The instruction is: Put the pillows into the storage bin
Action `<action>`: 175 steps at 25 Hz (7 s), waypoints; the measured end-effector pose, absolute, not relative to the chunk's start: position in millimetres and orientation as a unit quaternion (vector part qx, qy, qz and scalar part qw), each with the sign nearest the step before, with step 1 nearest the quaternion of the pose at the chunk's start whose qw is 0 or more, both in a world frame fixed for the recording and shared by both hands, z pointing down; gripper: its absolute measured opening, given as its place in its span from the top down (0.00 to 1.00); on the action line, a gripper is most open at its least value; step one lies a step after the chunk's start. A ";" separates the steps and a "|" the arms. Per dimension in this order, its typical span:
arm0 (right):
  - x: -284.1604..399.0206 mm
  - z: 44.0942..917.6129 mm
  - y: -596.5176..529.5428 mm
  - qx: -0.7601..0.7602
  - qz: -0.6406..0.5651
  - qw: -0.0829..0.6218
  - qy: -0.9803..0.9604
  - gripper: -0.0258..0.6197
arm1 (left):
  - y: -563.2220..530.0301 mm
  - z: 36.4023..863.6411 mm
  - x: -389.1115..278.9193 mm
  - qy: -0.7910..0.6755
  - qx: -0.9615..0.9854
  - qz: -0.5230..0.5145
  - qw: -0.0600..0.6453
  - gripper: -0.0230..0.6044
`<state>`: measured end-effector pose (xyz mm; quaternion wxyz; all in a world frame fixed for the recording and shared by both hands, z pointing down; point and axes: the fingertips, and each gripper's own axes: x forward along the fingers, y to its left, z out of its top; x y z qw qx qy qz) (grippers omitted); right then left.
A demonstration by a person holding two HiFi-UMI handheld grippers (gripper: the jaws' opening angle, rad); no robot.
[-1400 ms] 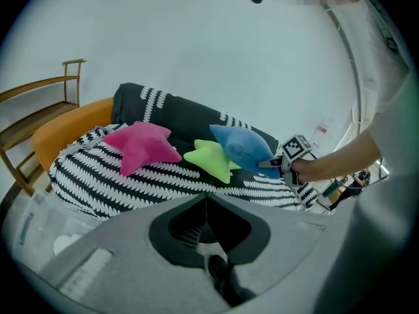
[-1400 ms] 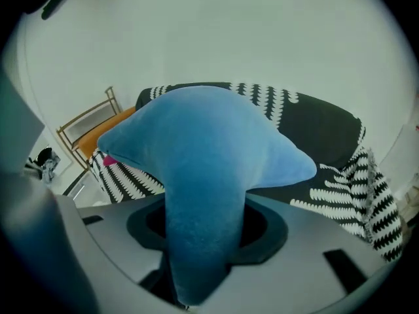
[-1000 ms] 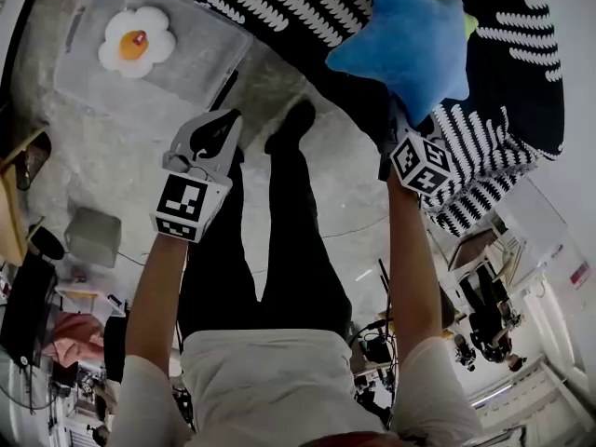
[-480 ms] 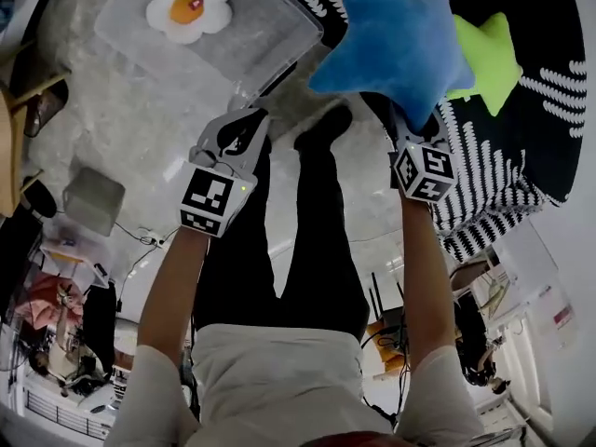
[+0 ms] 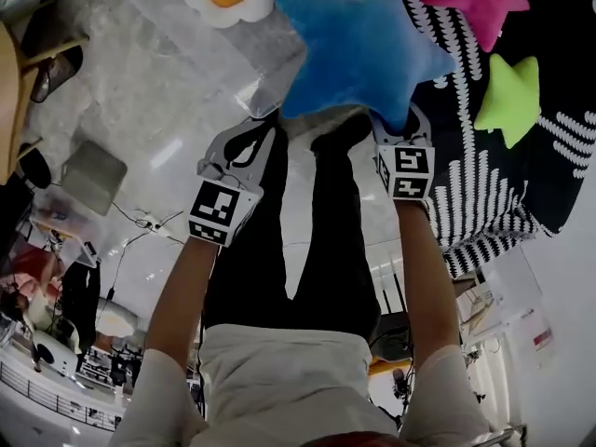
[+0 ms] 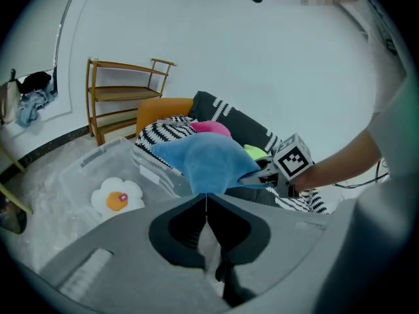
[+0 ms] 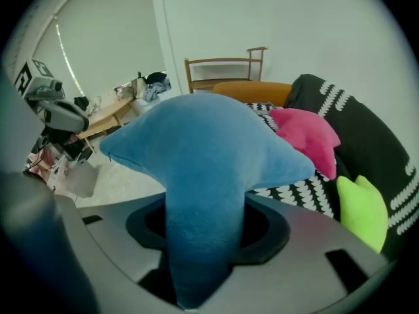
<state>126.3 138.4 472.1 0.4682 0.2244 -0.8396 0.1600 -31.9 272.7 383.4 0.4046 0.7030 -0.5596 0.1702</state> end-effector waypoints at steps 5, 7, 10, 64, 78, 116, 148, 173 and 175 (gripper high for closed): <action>77.6 510.8 176.5 0.163 0.165 0.509 -0.829 0.61 | 296.1 395.1 -63.9 -0.575 0.686 0.159 0.416 0.93; 63.8 523.6 188.2 0.139 0.162 0.527 -0.823 0.61 | 303.9 397.1 -74.3 -0.583 0.678 0.150 0.422 0.93; 48.2 535.9 197.1 0.117 0.149 0.543 -0.818 0.61 | 314.2 401.6 -86.0 -0.592 0.666 0.138 0.432 0.93; 265.3 519.5 37.9 0.369 0.325 0.420 -0.763 0.15 | 138.3 394.8 83.0 -0.494 0.747 0.160 0.415 0.93; 327.3 553.7 -38.9 0.499 0.385 0.413 -0.658 0.15 | 76.1 408.1 85.9 -0.469 0.761 0.161 0.417 0.93; 350.3 533.5 -76.9 0.512 0.443 0.384 -0.628 0.58 | 72.3 376.8 65.0 -0.493 0.753 0.167 0.401 0.93; 65.2 477.1 79.6 0.280 0.282 0.467 -0.790 0.55 | 239.9 379.9 -87.7 -0.558 0.704 0.136 0.418 0.93; -143.4 538.4 223.9 0.070 0.221 0.556 -0.798 0.21 | 361.3 410.1 -217.2 -0.641 0.609 0.087 0.459 0.93; -142.9 541.5 222.8 0.066 0.214 0.563 -0.796 0.19 | 360.7 413.0 -222.2 -0.641 0.608 0.086 0.460 0.93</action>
